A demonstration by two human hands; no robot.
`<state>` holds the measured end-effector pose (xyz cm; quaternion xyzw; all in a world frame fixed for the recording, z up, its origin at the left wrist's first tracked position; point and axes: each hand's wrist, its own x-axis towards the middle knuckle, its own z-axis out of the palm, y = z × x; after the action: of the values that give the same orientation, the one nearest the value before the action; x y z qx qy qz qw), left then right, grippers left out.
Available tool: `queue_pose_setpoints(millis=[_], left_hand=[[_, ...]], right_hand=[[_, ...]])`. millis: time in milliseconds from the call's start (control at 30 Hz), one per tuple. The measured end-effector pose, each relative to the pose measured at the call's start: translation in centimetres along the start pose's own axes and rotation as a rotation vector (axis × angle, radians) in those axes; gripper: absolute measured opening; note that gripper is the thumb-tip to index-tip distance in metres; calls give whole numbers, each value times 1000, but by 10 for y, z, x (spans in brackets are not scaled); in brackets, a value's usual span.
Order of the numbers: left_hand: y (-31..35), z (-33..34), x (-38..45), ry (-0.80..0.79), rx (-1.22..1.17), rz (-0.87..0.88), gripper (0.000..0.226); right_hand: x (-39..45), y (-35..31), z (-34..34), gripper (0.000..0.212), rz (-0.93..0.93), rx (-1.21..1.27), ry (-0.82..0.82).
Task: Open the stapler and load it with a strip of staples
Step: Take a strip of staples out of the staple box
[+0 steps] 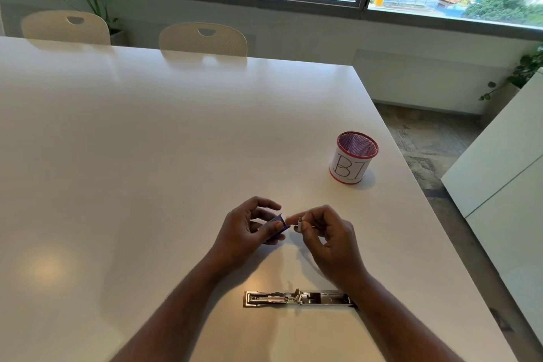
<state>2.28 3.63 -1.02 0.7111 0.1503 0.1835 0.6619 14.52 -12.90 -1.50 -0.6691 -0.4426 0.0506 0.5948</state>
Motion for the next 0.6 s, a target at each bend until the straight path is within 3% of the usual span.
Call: queue_pose_setpoints(millis=[133,233,267,367,600], left_hand=[[0,-2,0,8,-8,-4,17],[1,-4,-1,-9,-43,-28,15],[1,-6,-2,-17,-68,-42,17],[0,-12,-3,-46,-139,-72,23],[-3,-12,-4,-39,-334,-114,41]], right_hand=[[2,2,0,4,14,-2,12],[2,4,0,13,14,-30,19],[2,4,0,5,18,-22,16],[2,4,-1,15,52,-9,35],[2,3,0,5,54,9,41]])
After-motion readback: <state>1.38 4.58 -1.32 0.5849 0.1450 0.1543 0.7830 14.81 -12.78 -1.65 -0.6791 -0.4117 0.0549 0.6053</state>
